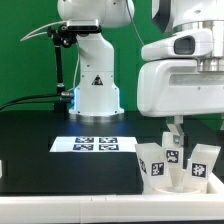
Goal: Assemble stool
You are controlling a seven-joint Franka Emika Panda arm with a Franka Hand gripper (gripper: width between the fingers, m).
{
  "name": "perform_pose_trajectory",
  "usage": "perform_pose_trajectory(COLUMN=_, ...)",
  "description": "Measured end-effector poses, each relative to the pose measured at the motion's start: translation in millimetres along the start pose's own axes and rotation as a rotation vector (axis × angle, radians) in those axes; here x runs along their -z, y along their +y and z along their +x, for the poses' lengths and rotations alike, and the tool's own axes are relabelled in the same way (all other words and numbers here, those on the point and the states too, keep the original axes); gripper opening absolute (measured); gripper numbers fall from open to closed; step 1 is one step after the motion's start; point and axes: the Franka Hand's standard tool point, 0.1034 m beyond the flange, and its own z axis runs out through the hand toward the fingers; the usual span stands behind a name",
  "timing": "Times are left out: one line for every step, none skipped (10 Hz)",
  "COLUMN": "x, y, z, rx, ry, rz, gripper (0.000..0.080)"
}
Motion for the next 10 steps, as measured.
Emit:
perform_pose_trajectory(x=-4.6, y=2.6, z=-0.5, rx=0.166, ry=-0.025, rz=-0.013, gripper=0.0649)
perform_pose_trajectory(x=-10.8, y=6.6, z=3.5, rx=0.306, ry=-0.047, rz=-0.021, gripper=0.0649)
perform_pose_trajectory(x=-26.4, y=-6.6, z=-0.6, rx=0.404, ry=-0.08, rz=-0.029, gripper=0.0649)
perform_pose_trajectory(x=-32.5, y=-14.3, z=-1.6, rx=0.444, ry=-0.089, rz=-0.034, gripper=0.0649)
perform_pose_trajectory(x=-33.9, y=-14.6, z=1.5, rx=0.48, ry=-0.067, rz=-0.055, gripper=0.0649)
perform_pose_trajectory(x=-34.2, y=-13.3, z=0.3, rx=0.453, ry=-0.07, rz=-0.055, gripper=0.0649)
perform_pose_trajectory(x=-34.2, y=-12.8, z=0.2, rx=0.432, ry=-0.069, rz=-0.056, gripper=0.0521)
perform_pose_trajectory(x=-34.1, y=-12.5, z=0.2, rx=0.425, ry=-0.069, rz=-0.056, gripper=0.0381)
perform_pose_trajectory(x=-34.1, y=-12.2, z=0.2, rx=0.34, ry=-0.066, rz=-0.059, gripper=0.0335)
perform_pose_trajectory(x=-34.0, y=-11.9, z=0.2, rx=0.284, ry=-0.064, rz=-0.061, gripper=0.0335)
